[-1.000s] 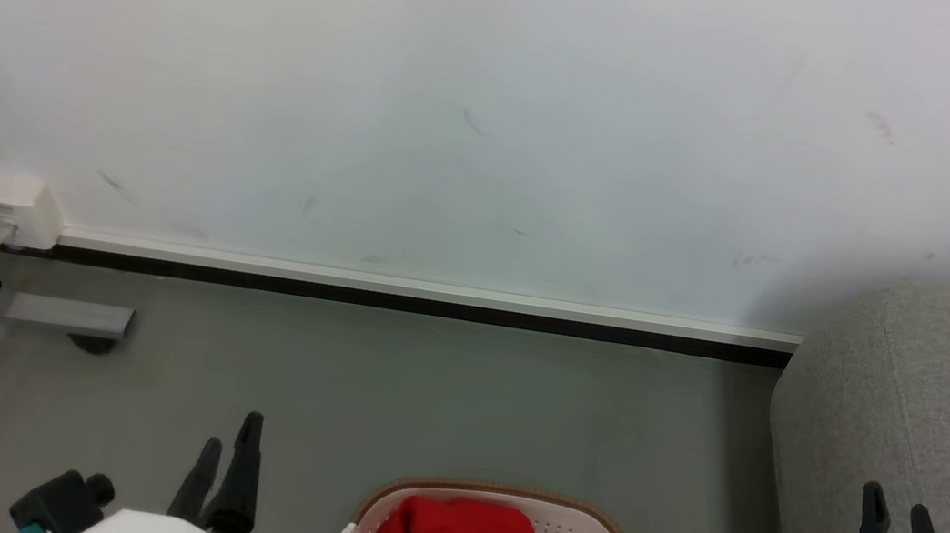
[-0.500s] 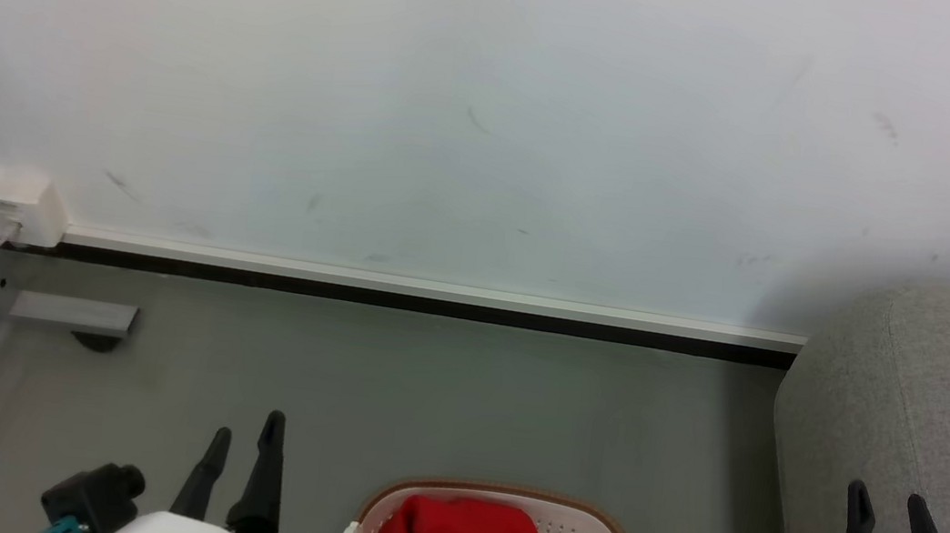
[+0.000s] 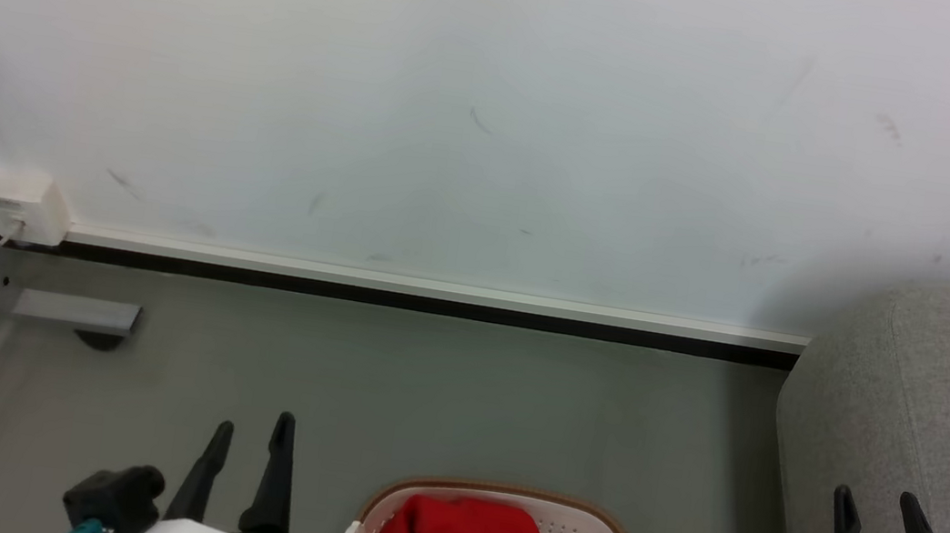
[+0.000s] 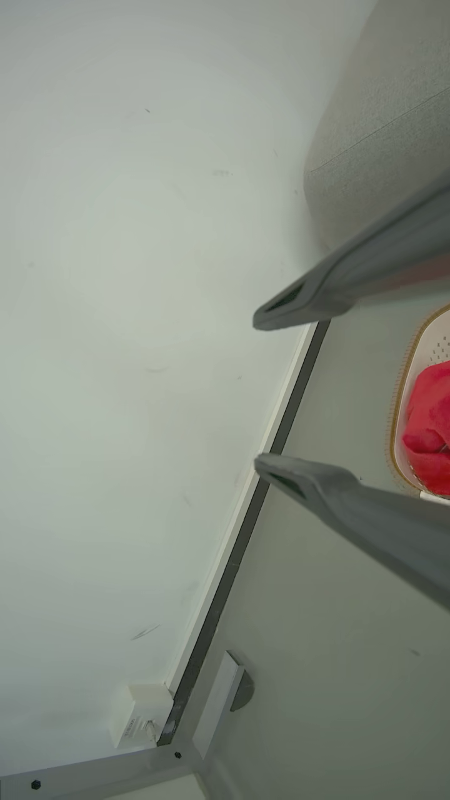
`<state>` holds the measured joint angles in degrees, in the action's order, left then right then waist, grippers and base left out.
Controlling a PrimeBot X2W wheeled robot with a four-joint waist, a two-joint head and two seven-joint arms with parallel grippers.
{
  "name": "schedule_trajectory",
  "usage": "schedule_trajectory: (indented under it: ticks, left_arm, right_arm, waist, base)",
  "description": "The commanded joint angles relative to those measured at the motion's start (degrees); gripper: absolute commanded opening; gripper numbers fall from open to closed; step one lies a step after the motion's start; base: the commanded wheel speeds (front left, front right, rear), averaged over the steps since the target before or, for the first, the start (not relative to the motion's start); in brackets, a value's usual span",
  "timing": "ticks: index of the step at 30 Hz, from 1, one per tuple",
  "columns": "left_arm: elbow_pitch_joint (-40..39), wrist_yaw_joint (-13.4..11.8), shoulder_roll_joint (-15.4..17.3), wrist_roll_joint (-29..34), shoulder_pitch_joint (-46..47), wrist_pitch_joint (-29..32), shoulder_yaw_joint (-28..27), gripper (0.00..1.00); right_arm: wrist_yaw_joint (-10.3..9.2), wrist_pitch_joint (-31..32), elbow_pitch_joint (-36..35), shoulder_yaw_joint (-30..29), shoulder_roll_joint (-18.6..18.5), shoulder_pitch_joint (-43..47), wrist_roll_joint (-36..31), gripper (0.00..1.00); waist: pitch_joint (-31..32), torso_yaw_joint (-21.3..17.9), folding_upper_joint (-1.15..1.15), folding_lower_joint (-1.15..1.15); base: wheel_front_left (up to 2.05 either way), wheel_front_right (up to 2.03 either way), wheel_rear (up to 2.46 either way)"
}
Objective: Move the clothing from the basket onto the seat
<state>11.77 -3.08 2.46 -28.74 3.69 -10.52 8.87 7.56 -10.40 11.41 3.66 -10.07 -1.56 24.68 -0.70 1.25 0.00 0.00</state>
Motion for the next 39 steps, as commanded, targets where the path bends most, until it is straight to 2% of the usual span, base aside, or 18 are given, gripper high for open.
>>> schedule_trajectory:
  ticks: [1,18,39]
  left_arm:
    - [-0.18,-0.14,0.48,1.24,0.34,-0.36,0.05,1.0]
    - [2.91,0.11,0.56,10.0,0.04,-2.52,-0.42,1.0]
    - [5.35,0.25,0.64,17.09,-0.12,-4.68,0.04,1.0]
  right_arm:
    - [-0.09,-0.52,-0.26,-0.02,-0.35,0.22,-0.61,1.0]
    - [-0.11,-2.57,0.75,-0.91,0.03,1.32,-4.07,1.0]
    - [-0.14,-4.85,2.2,-1.58,0.37,2.37,-7.12,1.0]
  waist:
    - [-0.02,0.01,0.0,0.0]
    - [-0.11,0.22,0.0,0.0]
    - [-0.65,0.57,0.0,0.0]
  base:
    - [0.0,0.0,0.0]
    - [0.0,0.0,0.0]
    - [0.0,0.0,0.0]
